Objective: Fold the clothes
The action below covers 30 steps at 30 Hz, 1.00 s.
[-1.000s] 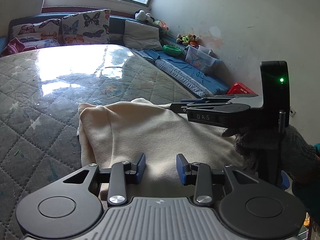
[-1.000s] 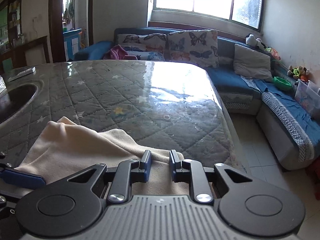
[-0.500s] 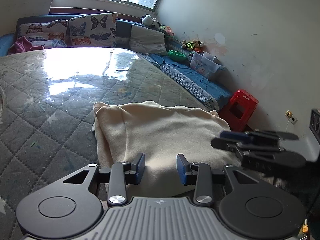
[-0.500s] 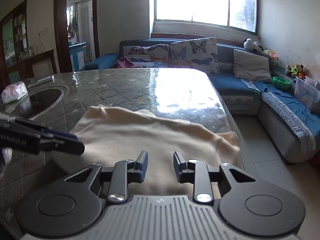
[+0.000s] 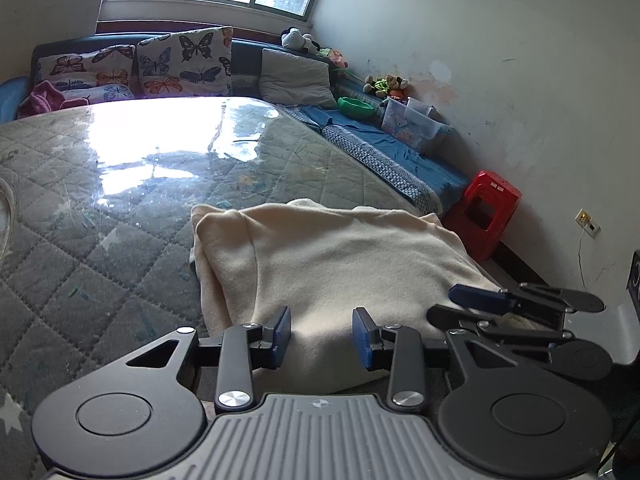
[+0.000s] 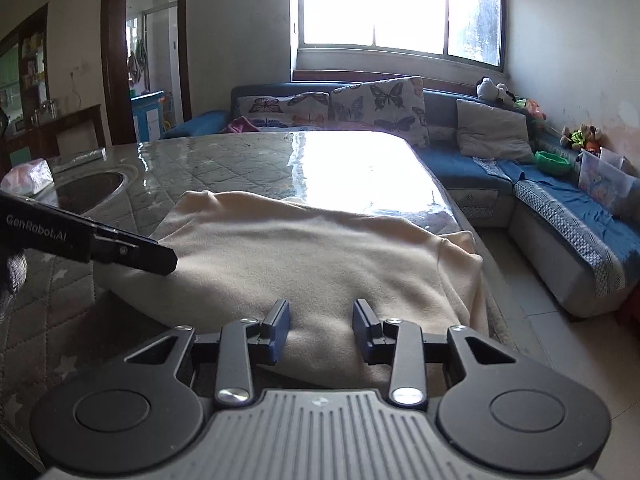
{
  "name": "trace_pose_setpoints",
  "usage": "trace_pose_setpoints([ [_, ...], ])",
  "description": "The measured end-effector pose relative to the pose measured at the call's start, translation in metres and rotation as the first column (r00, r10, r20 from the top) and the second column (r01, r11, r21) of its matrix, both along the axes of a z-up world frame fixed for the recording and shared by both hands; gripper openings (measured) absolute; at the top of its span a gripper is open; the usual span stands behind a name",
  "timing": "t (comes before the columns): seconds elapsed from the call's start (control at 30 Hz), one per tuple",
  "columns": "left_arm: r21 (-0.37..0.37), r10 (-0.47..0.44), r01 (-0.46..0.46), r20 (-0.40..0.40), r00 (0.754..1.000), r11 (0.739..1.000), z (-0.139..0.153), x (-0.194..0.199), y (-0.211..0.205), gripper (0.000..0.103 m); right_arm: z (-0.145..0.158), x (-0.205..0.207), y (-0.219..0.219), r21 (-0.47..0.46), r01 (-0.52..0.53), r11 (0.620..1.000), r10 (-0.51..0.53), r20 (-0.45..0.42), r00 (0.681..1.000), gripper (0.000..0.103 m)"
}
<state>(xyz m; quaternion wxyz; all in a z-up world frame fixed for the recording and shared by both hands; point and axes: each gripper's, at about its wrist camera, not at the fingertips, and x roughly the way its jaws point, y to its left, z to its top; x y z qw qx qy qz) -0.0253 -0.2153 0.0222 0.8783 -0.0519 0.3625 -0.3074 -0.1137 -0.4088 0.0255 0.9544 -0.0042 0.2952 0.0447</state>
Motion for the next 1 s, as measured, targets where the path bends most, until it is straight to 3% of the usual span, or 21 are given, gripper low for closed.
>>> trace_pose_setpoints([
  [0.4, -0.057, 0.022, -0.023, -0.018, 1.000, 0.998, 0.011, 0.059, -0.025, 0.035, -0.002, 0.005, -0.007, 0.033, -0.014, 0.999, 0.014, -0.008, 1.000, 0.041],
  [0.73, -0.052, 0.063, -0.067, -0.072, 0.995, 0.996, -0.011, 0.096, -0.035, 0.032, -0.004, 0.002, -0.009, 0.044, -0.023, 0.999, 0.023, -0.009, 1.000, 0.042],
  [0.87, -0.026, 0.058, -0.059, -0.047, 0.997, 0.998, -0.006, 0.087, -0.032, 0.035, -0.003, 0.001, -0.008, 0.056, -0.030, 0.998, 0.030, -0.007, 1.000, 0.050],
  [1.0, 0.005, 0.050, -0.050, -0.007, 0.999, 0.999, 0.002, 0.067, -0.026, 0.046, -0.001, -0.002, -0.006, 0.061, -0.031, 0.998, 0.031, 0.002, 1.000, 0.060],
])
